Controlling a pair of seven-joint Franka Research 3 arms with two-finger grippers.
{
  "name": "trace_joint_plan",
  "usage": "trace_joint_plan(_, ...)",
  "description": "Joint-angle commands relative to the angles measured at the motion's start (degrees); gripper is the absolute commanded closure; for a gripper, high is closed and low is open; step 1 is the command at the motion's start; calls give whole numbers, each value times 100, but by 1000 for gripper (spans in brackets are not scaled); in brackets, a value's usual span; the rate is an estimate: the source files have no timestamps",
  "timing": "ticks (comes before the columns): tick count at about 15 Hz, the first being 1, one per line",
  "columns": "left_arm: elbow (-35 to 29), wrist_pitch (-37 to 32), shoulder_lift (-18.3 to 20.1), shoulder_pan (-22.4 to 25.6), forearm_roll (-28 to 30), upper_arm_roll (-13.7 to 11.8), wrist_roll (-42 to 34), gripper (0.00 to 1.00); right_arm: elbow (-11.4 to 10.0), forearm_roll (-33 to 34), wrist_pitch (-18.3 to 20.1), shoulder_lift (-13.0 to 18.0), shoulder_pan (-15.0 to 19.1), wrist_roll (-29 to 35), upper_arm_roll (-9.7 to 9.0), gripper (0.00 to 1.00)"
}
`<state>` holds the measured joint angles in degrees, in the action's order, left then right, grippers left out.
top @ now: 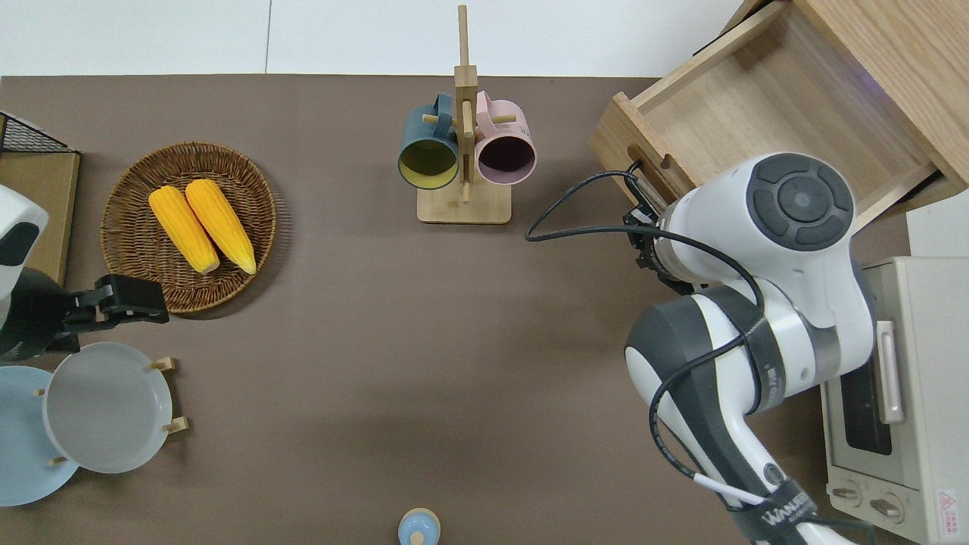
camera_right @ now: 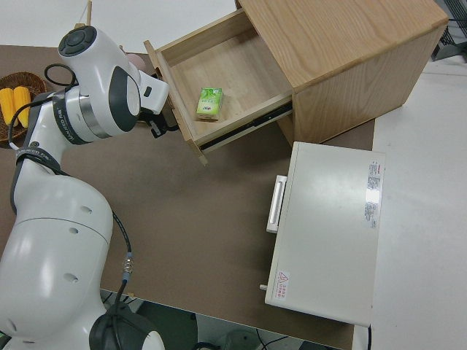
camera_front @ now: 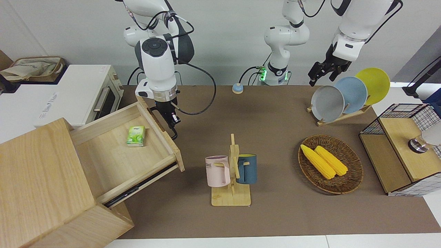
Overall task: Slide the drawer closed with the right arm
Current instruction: 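Push the drawer front with the right gripper, sliding it away from the robot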
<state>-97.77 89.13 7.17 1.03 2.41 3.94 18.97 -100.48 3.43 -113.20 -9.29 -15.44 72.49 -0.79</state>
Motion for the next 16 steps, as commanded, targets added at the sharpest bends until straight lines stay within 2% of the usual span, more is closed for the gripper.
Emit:
trace_joint_plan(1,21,-89,48,-6,5,-25,-51,7,397,219,-10,-249,453,-375,-167,1000)
trace_joint_plan(4,21,-98,48,-6,5,-25,-51,7,477,264,-27,-310,682,-709,-158,1000)
trace_joint_plan(8,21,-89,48,-6,5,-25,-51,7,477,316,-124,-337,858,-1245,0,1000)
trace_joint_plan(11,21,-98,48,-6,5,-25,-51,7,477,325,-299,-345,1104,-1395,0,1000)
trace_joint_plan(16,21,-98,48,-6,5,-25,-51,7,477,325,-423,-381,1579,-2133,0,1000)
